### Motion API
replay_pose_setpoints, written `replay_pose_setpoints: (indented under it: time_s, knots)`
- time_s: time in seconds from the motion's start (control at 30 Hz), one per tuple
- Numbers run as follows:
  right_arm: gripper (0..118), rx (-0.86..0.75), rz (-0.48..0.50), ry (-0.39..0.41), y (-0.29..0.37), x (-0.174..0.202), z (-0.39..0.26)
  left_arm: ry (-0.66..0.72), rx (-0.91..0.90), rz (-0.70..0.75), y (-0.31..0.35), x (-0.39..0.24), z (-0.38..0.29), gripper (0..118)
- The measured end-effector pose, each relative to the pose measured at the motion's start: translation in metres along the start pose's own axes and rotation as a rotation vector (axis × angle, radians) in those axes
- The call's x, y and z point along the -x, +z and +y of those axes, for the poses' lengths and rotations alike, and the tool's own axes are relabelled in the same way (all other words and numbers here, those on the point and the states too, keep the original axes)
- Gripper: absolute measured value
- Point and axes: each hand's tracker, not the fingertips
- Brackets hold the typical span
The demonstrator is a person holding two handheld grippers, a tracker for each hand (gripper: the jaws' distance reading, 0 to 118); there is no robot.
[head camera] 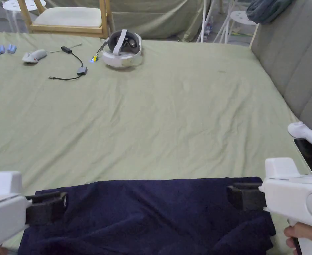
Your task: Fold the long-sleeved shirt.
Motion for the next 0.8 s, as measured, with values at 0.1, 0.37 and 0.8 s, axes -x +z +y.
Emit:
replay_pose_setpoints:
  time_s: [0.1, 0.37, 0.8]
  knots:
    - [19, -0.091, 0.011, 0.037, 0.003, 0.018, 0.019, -0.02, -0.06, -0.03, 0.002, -0.007, 0.015, 54]
    - [0, -0.112, 0.023, 0.045, -0.002, 0.049, 0.034, -0.038, -0.075, -0.069, -0.008, -0.007, 0.02, 4]
    - [0, -0.03, 0.069, 0.069, -0.024, 0.059, 0.017, 0.522, 0.195, -0.432, -0.1, 0.149, -0.059, 108]
